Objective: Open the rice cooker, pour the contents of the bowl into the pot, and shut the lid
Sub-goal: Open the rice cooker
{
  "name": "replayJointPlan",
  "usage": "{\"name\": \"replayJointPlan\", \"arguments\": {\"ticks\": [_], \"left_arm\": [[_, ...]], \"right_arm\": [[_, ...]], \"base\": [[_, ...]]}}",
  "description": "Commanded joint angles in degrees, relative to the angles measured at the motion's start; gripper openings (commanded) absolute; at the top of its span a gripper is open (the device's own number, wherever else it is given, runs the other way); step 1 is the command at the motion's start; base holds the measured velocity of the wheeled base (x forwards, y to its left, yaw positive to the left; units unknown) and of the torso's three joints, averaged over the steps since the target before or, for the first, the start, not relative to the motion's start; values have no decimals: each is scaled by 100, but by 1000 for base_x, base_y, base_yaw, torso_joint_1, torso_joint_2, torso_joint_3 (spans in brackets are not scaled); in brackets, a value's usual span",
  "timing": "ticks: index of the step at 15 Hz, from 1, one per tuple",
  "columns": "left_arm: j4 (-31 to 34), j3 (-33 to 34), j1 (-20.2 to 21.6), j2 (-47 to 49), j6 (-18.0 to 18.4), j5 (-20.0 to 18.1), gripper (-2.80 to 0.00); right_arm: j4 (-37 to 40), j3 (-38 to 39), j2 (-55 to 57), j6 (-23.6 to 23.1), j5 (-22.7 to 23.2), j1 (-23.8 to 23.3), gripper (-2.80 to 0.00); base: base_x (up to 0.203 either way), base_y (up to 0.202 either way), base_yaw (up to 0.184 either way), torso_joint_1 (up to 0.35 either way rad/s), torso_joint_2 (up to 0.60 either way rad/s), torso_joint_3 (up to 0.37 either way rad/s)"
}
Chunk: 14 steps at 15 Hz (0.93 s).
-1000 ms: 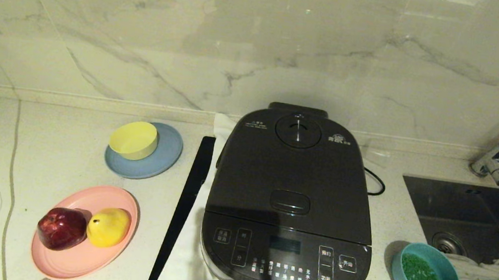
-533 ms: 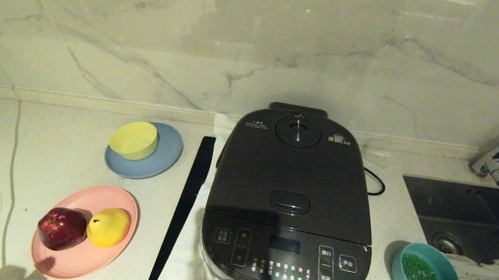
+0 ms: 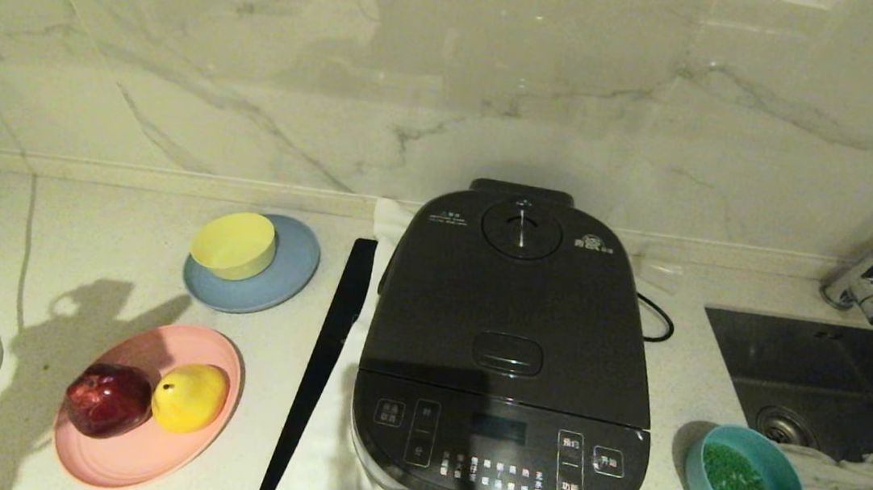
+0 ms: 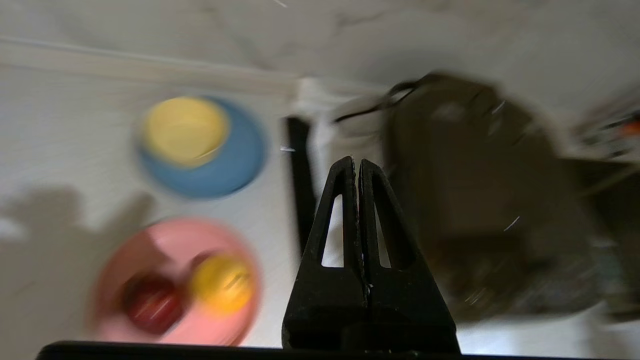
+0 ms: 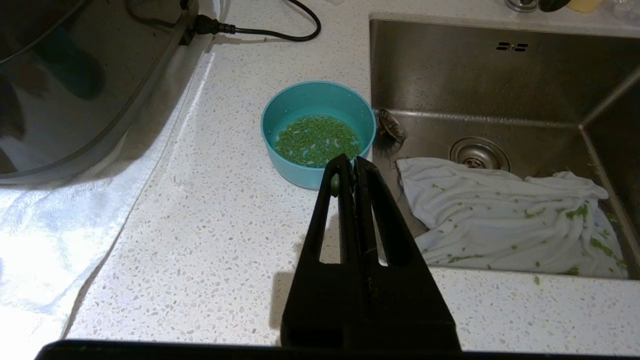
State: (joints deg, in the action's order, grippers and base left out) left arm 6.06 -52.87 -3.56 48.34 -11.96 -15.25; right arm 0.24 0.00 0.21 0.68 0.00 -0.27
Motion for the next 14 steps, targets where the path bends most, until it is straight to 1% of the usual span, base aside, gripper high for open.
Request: {"name": "replayJointPlan", "arguments": {"ticks": [1, 2, 4, 6, 7, 8, 10, 14], "left_arm": [[130, -1360, -575, 1812, -439, -105, -280], [246, -1837, -932, 2143, -651, -137, -280], [569, -2693, -1797, 2741, -1139, -180, -280], [866, -3028, -2392, 2991, -1361, -194, -280], [941, -3046, -2644, 3078, -1416, -194, -280], [971, -3022, -2825, 3189, -1447, -163, -280], [949, -2959, -3034, 3434, -1527, -3, -280], [915, -2921, -3391, 3868, -1541, 264, -280]], "right_arm": [[2, 0, -3, 2, 0, 0, -280], [2, 0, -3, -3, 0, 0, -280], [2, 0, -3, 2, 0, 0, -280], [2, 0, -3, 2, 0, 0, -280], [2, 0, -3, 2, 0, 0, -280], [2, 0, -3, 0, 0, 0, -280], [2, 0, -3, 2, 0, 0, -280], [2, 0, -3, 2, 0, 0, -280]], "base": [[0, 0, 0, 0, 0, 0], [0, 0, 0, 0, 0, 0], [0, 0, 0, 0, 0, 0], [0, 0, 0, 0, 0, 0], [0, 0, 0, 0, 0, 0], [0, 0, 0, 0, 0, 0], [0, 0, 0, 0, 0, 0], [0, 0, 0, 0, 0, 0]]}}
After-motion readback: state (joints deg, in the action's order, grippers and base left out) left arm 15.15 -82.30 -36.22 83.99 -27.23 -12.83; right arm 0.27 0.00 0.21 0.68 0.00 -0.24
